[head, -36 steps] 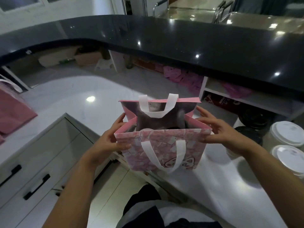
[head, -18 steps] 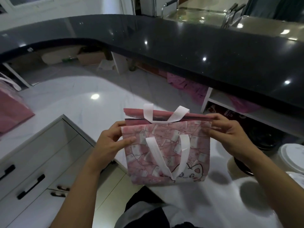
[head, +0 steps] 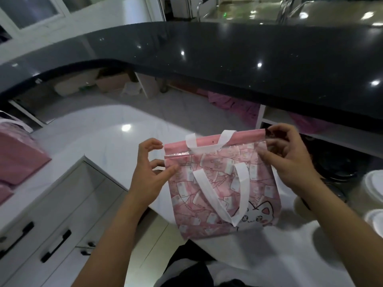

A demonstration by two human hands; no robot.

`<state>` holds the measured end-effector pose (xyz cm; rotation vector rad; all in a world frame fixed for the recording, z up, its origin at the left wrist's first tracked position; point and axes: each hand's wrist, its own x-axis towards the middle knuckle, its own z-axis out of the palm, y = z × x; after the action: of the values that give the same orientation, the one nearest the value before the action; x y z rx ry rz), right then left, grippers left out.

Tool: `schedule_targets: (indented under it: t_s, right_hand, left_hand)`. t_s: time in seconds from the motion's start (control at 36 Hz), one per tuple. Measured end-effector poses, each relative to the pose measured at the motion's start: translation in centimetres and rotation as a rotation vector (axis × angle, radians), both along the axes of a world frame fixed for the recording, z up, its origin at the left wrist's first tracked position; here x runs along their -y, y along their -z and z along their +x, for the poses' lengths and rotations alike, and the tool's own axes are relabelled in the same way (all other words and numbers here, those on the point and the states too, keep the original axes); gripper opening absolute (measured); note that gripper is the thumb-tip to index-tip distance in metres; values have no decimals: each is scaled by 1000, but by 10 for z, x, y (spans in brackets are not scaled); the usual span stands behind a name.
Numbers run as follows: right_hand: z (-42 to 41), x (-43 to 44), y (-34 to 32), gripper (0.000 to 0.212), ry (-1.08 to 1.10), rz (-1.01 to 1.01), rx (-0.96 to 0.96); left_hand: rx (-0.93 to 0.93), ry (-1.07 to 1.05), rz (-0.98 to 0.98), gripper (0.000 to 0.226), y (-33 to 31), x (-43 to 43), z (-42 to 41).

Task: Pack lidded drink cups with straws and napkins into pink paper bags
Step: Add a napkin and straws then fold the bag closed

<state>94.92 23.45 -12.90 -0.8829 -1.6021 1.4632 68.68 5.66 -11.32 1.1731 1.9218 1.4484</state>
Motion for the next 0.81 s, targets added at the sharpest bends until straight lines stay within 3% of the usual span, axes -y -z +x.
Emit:
schedule_targets:
  t_s: [0.19,0.31,0.47,0.69,0.81]
  right_hand:
    - [3,-2,0,51,-41,-27,0]
    - [4,-2,1,52,-44,-27,12]
    - [5,-2,1,51,-66,-10,2]
    - [10,-4,5,59,-90,0,-18]
    - [15,-3,2,40,-118,72,-37]
  left_hand:
    - [-363,248,-159,38,-20,-10,-23]
    - [-416,395,-335,41,-42,-18,-26]
    - [-556,581,-449,52,-58,-31,-21]
    - [-357,617,-414,89,-64,-32,-18]
    - [-314,533,-355,87,-58,-27,-20]
